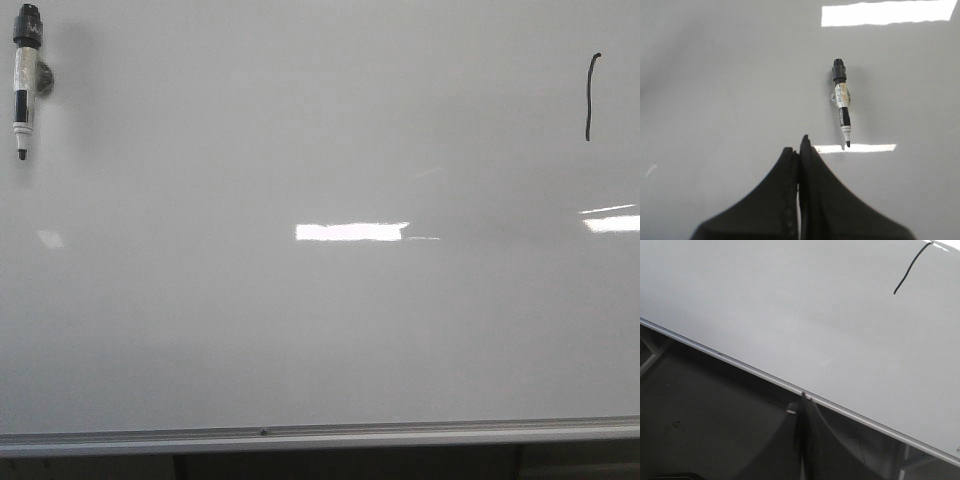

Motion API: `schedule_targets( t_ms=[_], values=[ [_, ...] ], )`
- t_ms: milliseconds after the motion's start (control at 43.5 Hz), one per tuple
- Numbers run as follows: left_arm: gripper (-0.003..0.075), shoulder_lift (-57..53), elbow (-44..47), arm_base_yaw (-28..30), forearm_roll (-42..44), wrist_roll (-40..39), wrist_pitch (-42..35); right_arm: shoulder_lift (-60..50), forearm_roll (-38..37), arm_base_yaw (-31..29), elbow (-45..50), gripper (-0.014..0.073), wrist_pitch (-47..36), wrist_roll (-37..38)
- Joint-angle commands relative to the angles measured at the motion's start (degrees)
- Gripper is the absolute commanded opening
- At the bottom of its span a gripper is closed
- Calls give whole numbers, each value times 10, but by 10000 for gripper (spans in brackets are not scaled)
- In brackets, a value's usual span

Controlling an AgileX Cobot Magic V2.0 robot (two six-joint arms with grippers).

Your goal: Write number 1 on whiteboard

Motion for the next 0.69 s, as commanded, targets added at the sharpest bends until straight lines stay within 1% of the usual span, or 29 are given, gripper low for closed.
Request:
schedule_targets(
  t_ms=[0,299,367,413,459,574,666],
  values=[
    [-19,-11,12,3,-1,-1,-42,4,-8,-3,-13,-69,-40,-1],
    [-19,-11,12,3,1,2,-40,4,-8,-3,-13,-69,-40,-1],
    [-19,-11,12,3,-14,35,-40,4,-8,-3,-13,-69,-40,-1],
    [-19,-11,12,3,-50,89,-40,4,-8,-3,-13,-69,-40,-1],
    [-19,-11,12,3,-77,112,-40,4,-8,-3,-13,-69,-40,-1],
    [-19,-12,12,6,-80,118,-40,4,-8,-3,-13,-69,-40,-1],
    [-19,-12,12,26,-85,118,-40,4,-8,-3,-13,-69,-40,-1]
  ],
)
